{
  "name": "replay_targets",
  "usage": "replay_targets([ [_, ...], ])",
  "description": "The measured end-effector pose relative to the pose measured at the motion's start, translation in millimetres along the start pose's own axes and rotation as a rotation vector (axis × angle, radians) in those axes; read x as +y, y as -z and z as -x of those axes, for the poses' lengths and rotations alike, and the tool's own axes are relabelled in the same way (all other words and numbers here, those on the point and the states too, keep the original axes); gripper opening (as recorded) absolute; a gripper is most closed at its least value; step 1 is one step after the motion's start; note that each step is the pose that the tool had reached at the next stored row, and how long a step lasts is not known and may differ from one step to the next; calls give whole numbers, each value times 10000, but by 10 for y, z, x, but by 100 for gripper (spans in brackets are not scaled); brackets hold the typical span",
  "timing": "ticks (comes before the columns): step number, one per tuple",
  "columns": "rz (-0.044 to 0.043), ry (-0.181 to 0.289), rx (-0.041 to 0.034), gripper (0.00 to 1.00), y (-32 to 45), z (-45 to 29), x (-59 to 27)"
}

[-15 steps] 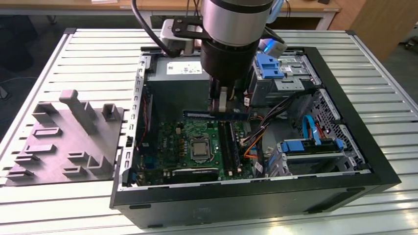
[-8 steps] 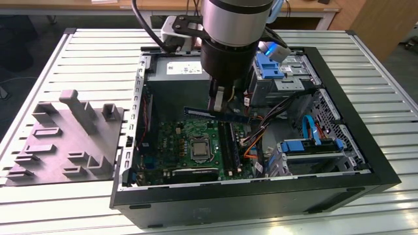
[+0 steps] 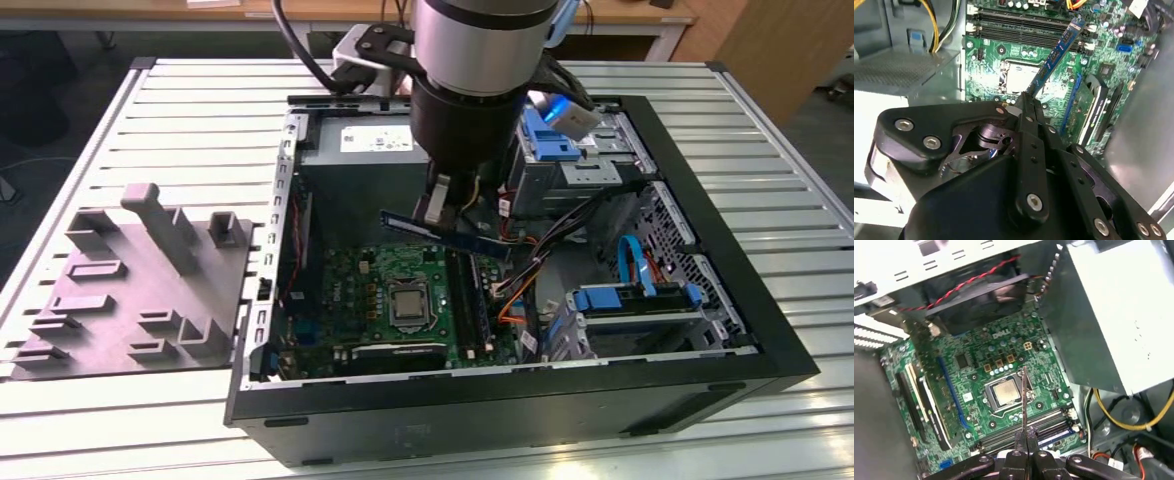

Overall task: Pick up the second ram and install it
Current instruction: 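Insert the second ram into the second slot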

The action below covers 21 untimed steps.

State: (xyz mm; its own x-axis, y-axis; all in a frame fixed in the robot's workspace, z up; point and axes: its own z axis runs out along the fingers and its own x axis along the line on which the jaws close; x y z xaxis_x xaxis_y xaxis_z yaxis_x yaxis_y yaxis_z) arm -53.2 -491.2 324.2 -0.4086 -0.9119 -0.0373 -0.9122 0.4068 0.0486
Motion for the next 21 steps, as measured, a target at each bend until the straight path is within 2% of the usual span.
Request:
replay_targets([
  [21,-143,-3819,-185,11,-17,-1,-1],
])
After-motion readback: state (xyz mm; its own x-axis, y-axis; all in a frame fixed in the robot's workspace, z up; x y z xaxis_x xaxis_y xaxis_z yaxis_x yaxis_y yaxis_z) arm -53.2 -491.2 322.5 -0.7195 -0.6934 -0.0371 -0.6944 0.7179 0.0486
